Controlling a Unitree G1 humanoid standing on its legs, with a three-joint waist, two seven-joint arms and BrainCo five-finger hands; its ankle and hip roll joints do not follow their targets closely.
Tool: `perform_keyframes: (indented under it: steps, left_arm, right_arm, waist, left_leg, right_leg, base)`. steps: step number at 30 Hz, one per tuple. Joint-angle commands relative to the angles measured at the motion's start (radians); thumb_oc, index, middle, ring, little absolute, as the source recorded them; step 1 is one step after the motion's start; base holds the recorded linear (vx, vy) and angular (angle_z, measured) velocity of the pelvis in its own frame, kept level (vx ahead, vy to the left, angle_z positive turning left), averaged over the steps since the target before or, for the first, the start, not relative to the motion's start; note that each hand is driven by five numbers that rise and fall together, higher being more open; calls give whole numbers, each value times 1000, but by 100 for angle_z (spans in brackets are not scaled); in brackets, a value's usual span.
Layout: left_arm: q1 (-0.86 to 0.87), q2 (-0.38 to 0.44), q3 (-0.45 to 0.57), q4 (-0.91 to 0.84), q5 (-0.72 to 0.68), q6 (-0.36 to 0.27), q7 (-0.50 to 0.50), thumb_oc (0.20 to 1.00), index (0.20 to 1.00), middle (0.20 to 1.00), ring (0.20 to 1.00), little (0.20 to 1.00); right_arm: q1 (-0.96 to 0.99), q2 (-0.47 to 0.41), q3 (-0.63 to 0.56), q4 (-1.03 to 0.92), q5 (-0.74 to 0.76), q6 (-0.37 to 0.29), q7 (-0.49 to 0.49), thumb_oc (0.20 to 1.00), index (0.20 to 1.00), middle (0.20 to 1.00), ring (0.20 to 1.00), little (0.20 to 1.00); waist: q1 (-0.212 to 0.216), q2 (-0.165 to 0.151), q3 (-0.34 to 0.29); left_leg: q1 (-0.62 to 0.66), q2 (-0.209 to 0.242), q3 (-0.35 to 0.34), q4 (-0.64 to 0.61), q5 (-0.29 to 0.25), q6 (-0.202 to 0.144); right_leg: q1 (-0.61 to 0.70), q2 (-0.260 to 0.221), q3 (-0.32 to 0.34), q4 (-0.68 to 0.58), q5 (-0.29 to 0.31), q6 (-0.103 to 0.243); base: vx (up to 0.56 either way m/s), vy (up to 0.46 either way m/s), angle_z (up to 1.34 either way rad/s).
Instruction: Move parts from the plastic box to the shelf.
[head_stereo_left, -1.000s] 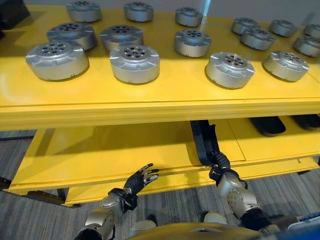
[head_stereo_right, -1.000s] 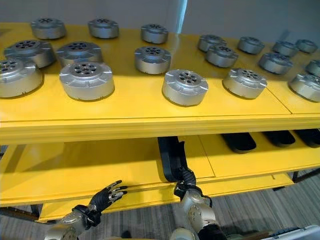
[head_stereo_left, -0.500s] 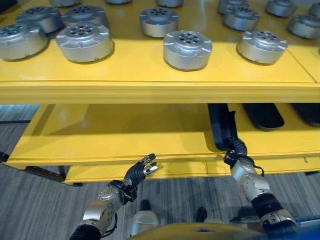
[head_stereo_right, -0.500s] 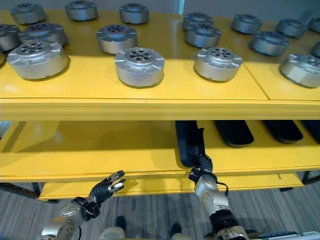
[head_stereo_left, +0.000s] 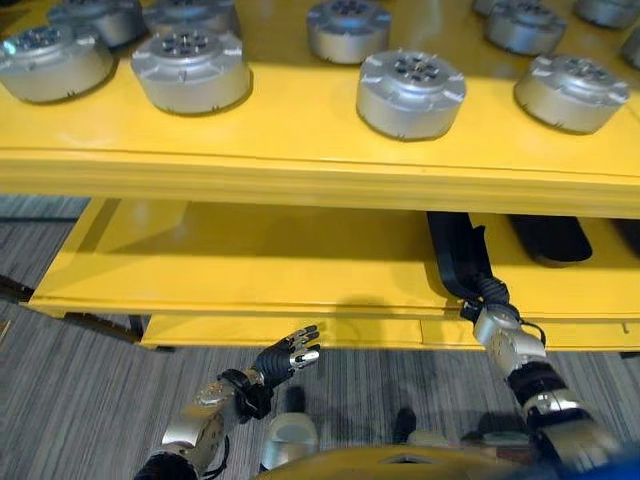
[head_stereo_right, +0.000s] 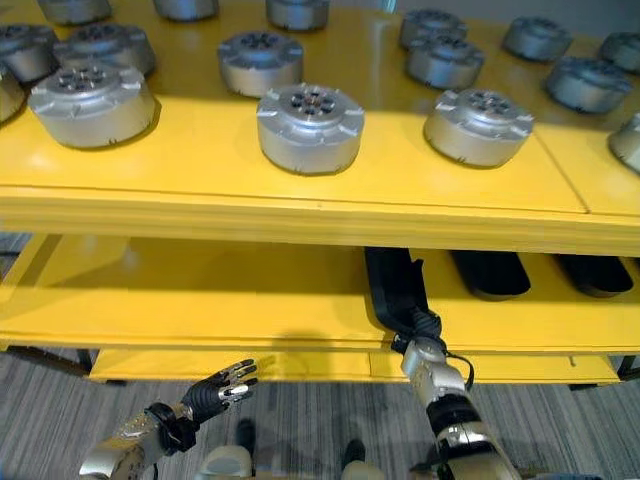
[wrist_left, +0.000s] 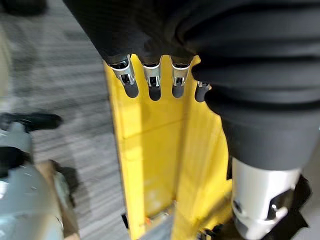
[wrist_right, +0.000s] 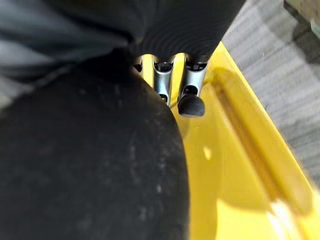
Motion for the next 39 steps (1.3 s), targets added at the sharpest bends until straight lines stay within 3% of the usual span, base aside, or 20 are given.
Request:
perform_keyframes:
  steps: [1, 6, 12, 16, 24, 29, 31, 33, 36, 39]
  left_arm:
    - [-42, -2, -43, -27, -58, -24, -21, 1000, 1000, 1000, 1000, 1000]
    - [-118, 28, -87, -50, -78, -39, -2, 1000, 1000, 1000, 1000, 1000]
    - [-179, 39, -116, -52, -148, -79, 44, 1000, 1000, 1000, 1000, 1000]
    - [-222, 49, -130, -106, -192, -103, 71, 1000, 1000, 1000, 1000, 1000]
    - [-269, 38, -152, -134, -209, -111, 96, 1000, 1000, 1000, 1000, 1000]
    - [-286, 12, -141, -147, -323, -120, 171, 1000, 1000, 1000, 1000, 1000]
    - [-296, 2, -137, -140, -273, -111, 177, 1000, 1000, 1000, 1000, 1000]
    - [-304, 11, -147, -134, -54, -156, 196, 1000, 1000, 1000, 1000, 1000]
    - [-304, 24, -153, -172, -127, -136, 185, 1000, 1000, 1000, 1000, 1000]
    - [-323, 23, -158, -183, -115, -117, 205, 1000, 1000, 1000, 1000, 1000]
  right_arm:
    - [-101, -69, -13, -53, -38, -51, -10, 200, 200, 200, 200, 200]
    - [-222, -109, -6, 31, -8, -48, -28, 200, 200, 200, 200, 200]
    - [-340, -153, 29, 171, -9, -49, -31, 200, 200, 200, 200, 200]
    - [-457, -196, 61, 250, -6, -14, -54, 200, 200, 200, 200, 200]
    - [-544, -218, 86, 320, 6, -4, -44, 200, 200, 200, 200, 200]
    - [-571, -220, 105, 326, 0, 14, -22, 200, 200, 200, 200, 200]
    - [-582, -214, 105, 342, 6, 23, -19, 200, 200, 200, 200, 200]
    - [-578, -207, 103, 349, -26, 27, -8, 200, 200, 200, 200, 200]
    - [-576, -228, 122, 336, -24, 49, 14, 200, 200, 200, 200, 200]
    - [-564, -217, 123, 316, -18, 57, 32, 200, 200, 200, 200, 200]
  waist:
    - [37, 27, 8]
    - [64, 46, 76]
    - [84, 67, 138]
    - [95, 84, 197]
    - [91, 91, 224]
    - [80, 90, 224]
    - [79, 84, 224]
    - [75, 77, 224]
    - [64, 79, 224]
    - [50, 74, 224]
  left_leg:
    - [-8, 18, -73, 105, -139, 24]
    - [-104, -17, -121, 158, -144, 35]
    - [-184, -27, -114, 193, -132, 32]
    - [-278, -47, -128, 287, -154, 42]
    - [-352, -59, -112, 356, -172, 55]
    - [-426, -66, -111, 451, -211, 70]
    - [-454, -63, -107, 479, -222, 72]
    - [-456, -57, -106, 515, -263, 68]
    - [-472, -54, -90, 545, -279, 74]
    - [-501, -55, -83, 588, -300, 85]
  right_leg:
    - [-61, -81, -12, 161, -44, 88]
    - [-84, -82, -13, 178, -63, 75]
    - [-108, -80, -31, 190, -83, 58]
    - [-181, -84, -18, 262, -113, 34]
    - [-251, -71, -11, 317, -136, 7]
    - [-348, -69, 10, 418, -161, -14]
    - [-381, -68, 14, 447, -166, -20]
    - [-393, -67, 26, 486, -195, -16]
    - [-424, -63, 42, 522, -207, -24]
    - [-477, -66, 58, 584, -217, -29]
  base:
    - [-105, -29, 15]
    - [-145, -10, 19]
    - [-135, -11, 0]
    - [-148, -21, -2]
    - [-116, -7, -2]
    - [-82, -9, -11]
    - [-53, -67, -1]
    - [16, -52, 1]
    - [-52, 15, -1]
    - [-83, -2, -14]
